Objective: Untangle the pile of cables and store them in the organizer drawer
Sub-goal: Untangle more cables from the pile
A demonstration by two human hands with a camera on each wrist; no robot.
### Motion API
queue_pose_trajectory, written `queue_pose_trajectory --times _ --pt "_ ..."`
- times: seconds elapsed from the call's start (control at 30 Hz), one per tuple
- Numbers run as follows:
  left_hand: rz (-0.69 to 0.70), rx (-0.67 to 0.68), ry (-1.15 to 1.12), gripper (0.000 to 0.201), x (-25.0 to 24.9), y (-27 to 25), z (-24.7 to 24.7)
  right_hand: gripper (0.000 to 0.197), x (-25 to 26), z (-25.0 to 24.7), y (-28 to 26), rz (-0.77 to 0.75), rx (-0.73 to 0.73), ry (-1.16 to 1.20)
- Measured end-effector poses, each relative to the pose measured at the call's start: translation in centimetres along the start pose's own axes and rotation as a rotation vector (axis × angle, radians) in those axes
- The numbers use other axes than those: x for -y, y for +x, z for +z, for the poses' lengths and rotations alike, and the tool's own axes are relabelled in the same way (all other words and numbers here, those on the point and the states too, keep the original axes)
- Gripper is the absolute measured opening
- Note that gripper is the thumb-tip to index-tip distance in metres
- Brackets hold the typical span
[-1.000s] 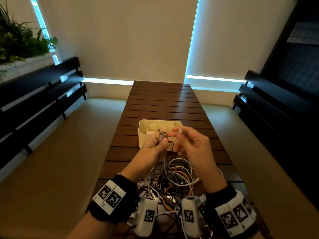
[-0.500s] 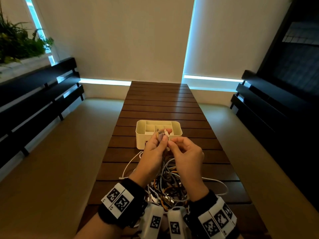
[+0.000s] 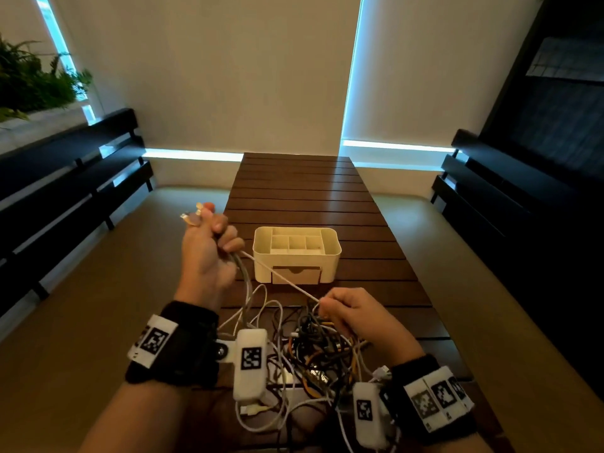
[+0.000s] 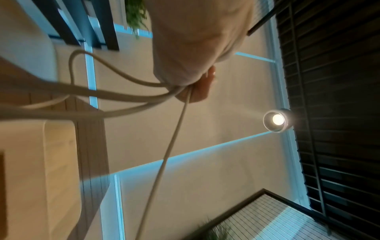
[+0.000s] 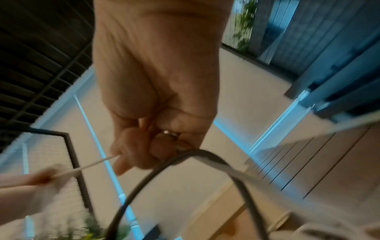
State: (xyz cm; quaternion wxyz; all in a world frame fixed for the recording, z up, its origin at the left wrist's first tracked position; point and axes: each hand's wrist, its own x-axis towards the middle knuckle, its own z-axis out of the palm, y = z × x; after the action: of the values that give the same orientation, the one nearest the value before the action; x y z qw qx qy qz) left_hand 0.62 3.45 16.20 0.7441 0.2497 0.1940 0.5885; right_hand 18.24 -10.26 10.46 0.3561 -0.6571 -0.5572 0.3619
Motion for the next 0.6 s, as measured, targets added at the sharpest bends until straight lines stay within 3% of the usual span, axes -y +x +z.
queue_pose_trajectory --times 0.07,0.13,0.2,0.27,0.37,0.4,0.5,0.53,0.6 --pt "0.067 -0.020 0.035 0.022 -1.5 0.7 -0.9 0.023 -1.4 -1.3 -0.3 0.061 0.030 -0.037" --pt "0.087 0.047 0.227 0.018 -1.6 0.3 -1.3 0.024 -2.1 -2.0 0.0 0.036 -0.078 -0.089" --pt "0.045 0.210 0.581 0.004 -0.2 -0.9 -1.2 0.024 -1.8 -2.0 0.5 -0.056 -0.204 -0.088" --pt "-0.030 0.416 0.925 0.015 2.2 -2.2 -1.1 0.024 -0.5 -1.5 1.1 -0.154 -0.208 -0.083" --pt "-0.125 0.659 1.216 0.024 5.1 -3.2 -0.9 0.026 0.8 -0.5 1.7 -0.255 -0.226 -0.131" --pt "-0.094 0.664 1.295 0.020 5.5 -3.4 -0.8 0.026 1.0 -0.4 1.7 -0.259 -0.246 -0.110" --pt "0.112 0.588 1.465 0.034 5.5 -3.5 -0.1 0.023 0.8 -0.6 1.2 -0.217 -0.209 0.039" --pt "0.182 0.537 1.438 0.035 5.3 -3.7 0.3 0.024 0.6 -0.9 0.9 -0.191 -0.166 0.076" --pt "0.261 0.307 1.204 0.030 4.0 -3.6 1.3 0.027 -0.2 -1.4 0.4 -0.131 -0.077 0.092"
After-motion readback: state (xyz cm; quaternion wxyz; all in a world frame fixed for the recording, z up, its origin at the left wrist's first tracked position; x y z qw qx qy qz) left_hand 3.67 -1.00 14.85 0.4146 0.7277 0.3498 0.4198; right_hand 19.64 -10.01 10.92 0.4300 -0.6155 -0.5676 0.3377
